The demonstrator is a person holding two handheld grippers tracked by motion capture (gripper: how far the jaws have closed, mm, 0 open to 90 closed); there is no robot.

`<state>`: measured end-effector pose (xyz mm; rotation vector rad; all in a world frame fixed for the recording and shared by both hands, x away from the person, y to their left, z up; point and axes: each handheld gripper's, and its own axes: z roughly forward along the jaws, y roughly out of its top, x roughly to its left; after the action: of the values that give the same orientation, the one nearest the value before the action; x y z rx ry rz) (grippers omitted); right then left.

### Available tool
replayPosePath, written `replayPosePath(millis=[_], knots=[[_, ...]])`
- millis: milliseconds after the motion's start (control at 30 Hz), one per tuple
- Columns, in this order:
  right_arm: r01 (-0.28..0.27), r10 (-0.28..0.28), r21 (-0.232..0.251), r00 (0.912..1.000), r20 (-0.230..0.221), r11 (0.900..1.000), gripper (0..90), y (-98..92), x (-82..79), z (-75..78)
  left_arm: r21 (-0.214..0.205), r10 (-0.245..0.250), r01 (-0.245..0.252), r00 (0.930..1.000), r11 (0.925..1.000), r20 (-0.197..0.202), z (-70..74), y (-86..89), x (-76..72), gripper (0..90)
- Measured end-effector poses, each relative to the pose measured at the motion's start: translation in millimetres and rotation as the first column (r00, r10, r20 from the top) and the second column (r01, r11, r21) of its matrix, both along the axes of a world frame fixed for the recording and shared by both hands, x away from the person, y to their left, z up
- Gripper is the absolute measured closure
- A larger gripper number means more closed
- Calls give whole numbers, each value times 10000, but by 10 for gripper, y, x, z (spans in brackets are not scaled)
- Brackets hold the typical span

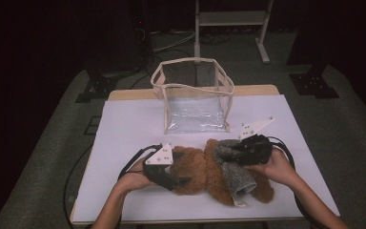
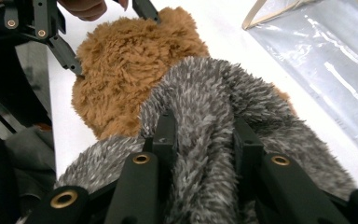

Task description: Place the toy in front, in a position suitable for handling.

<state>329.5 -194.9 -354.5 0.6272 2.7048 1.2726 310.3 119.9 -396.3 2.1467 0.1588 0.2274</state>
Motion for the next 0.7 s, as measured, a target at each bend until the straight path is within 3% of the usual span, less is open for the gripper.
replayPosePath(millis=[200,300,367,433,500,600,700], knots=[[116,-110,555,9999,-125,9984,683,2,-102,-157,-668,443,-450,9989,9968,-120,39,-58,26,89],[150,-147,672,9999,-53,9976,683,-15,-149,-174,-648,352,-356,9994,9973,-73,-11,-116,10,89],[190,-190,688,9998,-12,9974,683,-25,-176,-181,-649,332,-348,9991,9973,-246,-42,-120,-7,108],[155,-155,691,9999,-8,9975,682,-23,-199,-178,-492,247,-252,9996,9985,-110,-53,-118,-36,139],[36,-41,481,9999,102,9988,680,5,-210,-131,-324,233,-236,9997,9992,-80,-64,-133,-58,144],[-65,74,-157,9981,616,9999,677,91,-200,5,-175,278,-278,9996,9995,-4,-73,-147,-66,143],[-124,155,-356,9958,906,9993,677,159,-130,81,-236,289,-289,9996,9993,-13,-78,-137,-65,142]])
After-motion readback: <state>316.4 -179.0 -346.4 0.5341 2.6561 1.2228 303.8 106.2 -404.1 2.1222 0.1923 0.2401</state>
